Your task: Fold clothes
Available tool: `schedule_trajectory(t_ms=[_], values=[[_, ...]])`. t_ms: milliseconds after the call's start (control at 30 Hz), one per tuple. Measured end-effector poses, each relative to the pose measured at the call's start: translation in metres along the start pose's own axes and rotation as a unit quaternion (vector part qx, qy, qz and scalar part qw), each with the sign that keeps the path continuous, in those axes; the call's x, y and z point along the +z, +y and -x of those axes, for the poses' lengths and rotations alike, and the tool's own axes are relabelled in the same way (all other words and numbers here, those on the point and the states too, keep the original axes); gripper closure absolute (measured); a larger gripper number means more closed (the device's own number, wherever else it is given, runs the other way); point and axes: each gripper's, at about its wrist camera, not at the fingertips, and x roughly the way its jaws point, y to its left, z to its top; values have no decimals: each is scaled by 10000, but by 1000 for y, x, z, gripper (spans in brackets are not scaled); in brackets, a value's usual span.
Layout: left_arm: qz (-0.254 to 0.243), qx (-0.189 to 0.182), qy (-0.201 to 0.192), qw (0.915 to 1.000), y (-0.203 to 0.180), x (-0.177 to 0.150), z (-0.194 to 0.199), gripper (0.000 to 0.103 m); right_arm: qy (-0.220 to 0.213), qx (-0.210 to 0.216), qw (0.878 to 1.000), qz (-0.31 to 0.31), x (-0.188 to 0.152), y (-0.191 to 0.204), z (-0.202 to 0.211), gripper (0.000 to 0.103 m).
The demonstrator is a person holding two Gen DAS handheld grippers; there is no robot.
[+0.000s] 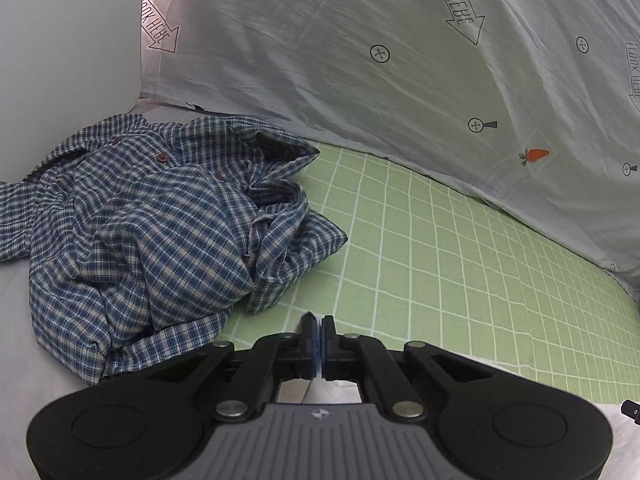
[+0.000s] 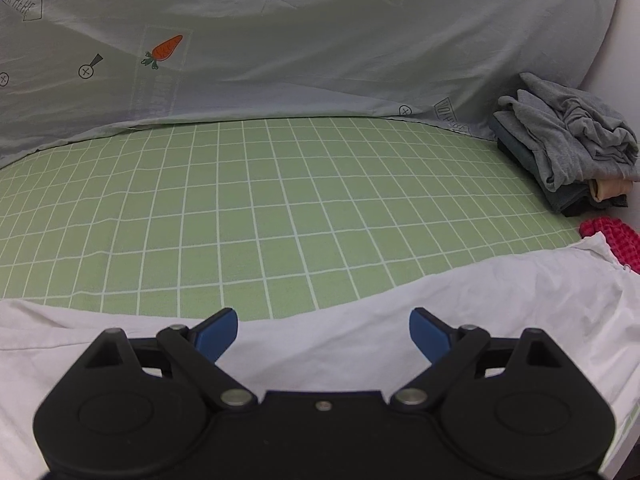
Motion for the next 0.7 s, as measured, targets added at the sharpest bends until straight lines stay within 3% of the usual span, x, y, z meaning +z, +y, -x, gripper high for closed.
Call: schedule_trajectory(t_ms=[167, 300, 467, 600, 700], values=[[134, -8, -200, 9997, 2, 2, 12, 101, -97, -108, 9999, 65, 5, -8, 2, 8], [110, 298, 197, 9993, 5, -10, -17, 101, 94, 30, 9997, 209, 10, 2, -16, 6], [268, 299, 420, 9983, 4, -18, -29, 101, 176, 208, 9992, 281, 22, 28, -39, 3], [120, 309, 514, 9981, -3, -18, -32, 100, 615, -75, 9971, 438, 19, 44, -60, 3], [65, 290, 556, 9980, -6, -22, -32, 100, 677, -326, 9961, 458, 5, 38, -53, 3]])
